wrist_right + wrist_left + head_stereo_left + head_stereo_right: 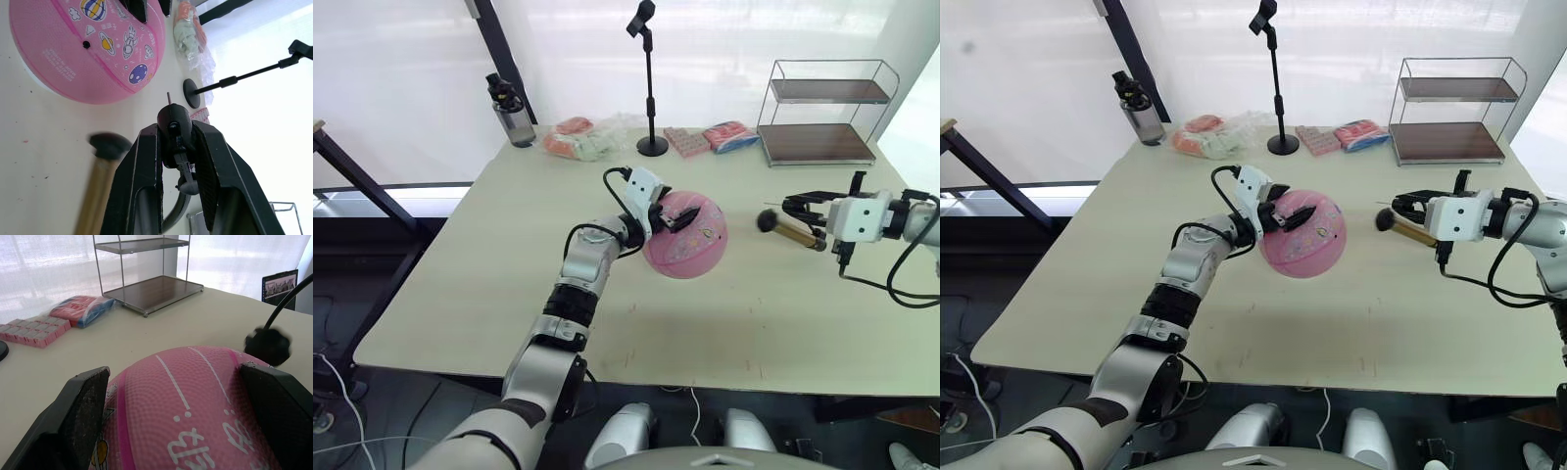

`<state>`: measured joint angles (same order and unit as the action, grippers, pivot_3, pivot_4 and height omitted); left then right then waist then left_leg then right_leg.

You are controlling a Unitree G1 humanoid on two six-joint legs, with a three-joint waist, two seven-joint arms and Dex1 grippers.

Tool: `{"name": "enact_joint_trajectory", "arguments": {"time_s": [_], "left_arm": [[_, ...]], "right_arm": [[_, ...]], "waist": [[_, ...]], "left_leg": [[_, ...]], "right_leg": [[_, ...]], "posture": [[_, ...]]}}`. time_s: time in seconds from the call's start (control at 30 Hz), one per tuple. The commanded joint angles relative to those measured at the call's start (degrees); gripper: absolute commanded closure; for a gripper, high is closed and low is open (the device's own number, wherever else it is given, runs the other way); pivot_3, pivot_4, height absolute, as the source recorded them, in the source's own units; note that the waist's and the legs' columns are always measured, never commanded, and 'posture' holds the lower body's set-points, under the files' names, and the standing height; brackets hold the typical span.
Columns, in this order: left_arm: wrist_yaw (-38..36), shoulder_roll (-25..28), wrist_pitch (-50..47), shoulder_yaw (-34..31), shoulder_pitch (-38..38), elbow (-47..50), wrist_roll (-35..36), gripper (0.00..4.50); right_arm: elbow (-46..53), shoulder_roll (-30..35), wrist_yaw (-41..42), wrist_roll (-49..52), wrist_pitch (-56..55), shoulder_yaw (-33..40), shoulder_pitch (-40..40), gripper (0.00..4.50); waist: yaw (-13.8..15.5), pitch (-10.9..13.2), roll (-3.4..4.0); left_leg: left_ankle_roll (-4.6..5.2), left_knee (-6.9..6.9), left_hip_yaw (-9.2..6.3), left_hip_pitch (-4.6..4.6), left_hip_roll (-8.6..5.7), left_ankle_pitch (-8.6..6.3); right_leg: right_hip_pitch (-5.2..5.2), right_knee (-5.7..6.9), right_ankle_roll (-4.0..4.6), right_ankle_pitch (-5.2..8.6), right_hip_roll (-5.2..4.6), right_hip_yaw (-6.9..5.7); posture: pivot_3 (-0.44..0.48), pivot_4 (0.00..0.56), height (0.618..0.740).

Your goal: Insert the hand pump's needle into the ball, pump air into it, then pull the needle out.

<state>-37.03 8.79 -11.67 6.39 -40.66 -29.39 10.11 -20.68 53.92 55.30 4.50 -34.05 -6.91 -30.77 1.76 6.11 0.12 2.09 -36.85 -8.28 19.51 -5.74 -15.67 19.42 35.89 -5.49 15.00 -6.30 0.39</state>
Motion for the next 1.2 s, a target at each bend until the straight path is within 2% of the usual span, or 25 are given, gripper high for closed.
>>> {"name": "enact_joint_trajectory", "arguments": {"time_s": [0.03,0.3,0.67,0.77,0.87,1.03,1.2], "left_arm": [[0.1,-0.4,-5.8,5.4,7.2,-12.6,-5.5,0.0],[-1.1,-0.6,-2.9,4.3,6.2,-9.2,-4.5,0.0],[-3.7,-0.4,-0.7,1.6,1.8,-1.6,-1.9,0.0],[-5.1,-0.3,-1.0,0.8,0.5,1.8,-0.6,0.0],[-5.9,1.1,-0.9,1.6,-0.7,5.2,-1.5,0.0],[-8.4,3.2,-6.0,-0.5,-3.5,15.6,2.8,0.0],[-9.6,4.6,-9.6,-2.6,-5.3,21.3,6.4,0.0]], "right_arm": [[1.5,-0.3,0.2,0.4,-0.5,2.3,-0.8,4.12],[0.1,-1.0,-5.0,-5.6,2.2,2.8,0.9,4.12],[3.6,-3.5,-11.8,-10.8,6.6,3.0,4.8,4.12],[4.6,-4.0,-12.6,-11.1,8.2,3.1,5.7,4.12],[5.1,-4.2,-13.2,-11.6,9.2,2.9,6.2,4.12],[6.5,-5.1,-14.3,-12.8,11.8,2.3,7.8,4.12],[6.7,-5.9,-15.4,-14.5,13.8,2.1,8.7,4.12]], "waist": [[0.3,0.0,0.02],[0.6,0.0,0.02],[0.7,0.5,0.01],[0.7,0.6,0.07],[0.7,1.0,-0.14],[0.6,1.9,-0.25],[0.1,2.4,-0.4]], "left_leg": [[0.02,-0.01,-0.03,-0.21,-0.03,0.01],[0.01,-0.01,-0.05,-0.16,-0.07,0.01],[0.01,-0.01,-0.15,0.46,-0.08,0.02],[0.18,-0.08,-0.16,1.06,-0.09,0.23],[-0.09,-0.15,-0.18,1.64,-0.1,0.41],[-0.12,-0.4,-0.16,2.39,-0.11,0.44],[-0.19,-0.44,-0.09,3.05,-0.1,0.48]], "right_leg": [[0.07,-0.01,-0.01,-0.01,-0.02,-0.04],[0.13,-0.01,-0.11,-0.07,-0.05,-0.04],[0.75,-0.02,-0.24,-0.16,-0.04,-0.16],[1.42,0.01,-0.03,-0.33,-0.01,-0.17],[1.94,0.04,0.15,-0.44,0.03,-0.17],[2.53,0.03,0.16,-0.52,0.04,-0.15],[3.31,0.15,0.19,-0.54,0.08,-0.04]], "posture": [[0.0,0.15,0.74],[0.0,0.15,0.74],[0.0,0.15,0.74],[0.0,0.15,0.74],[0.0,0.15,0.74],[0.0,0.15,0.74],[0.0,0.15,0.74]]}}
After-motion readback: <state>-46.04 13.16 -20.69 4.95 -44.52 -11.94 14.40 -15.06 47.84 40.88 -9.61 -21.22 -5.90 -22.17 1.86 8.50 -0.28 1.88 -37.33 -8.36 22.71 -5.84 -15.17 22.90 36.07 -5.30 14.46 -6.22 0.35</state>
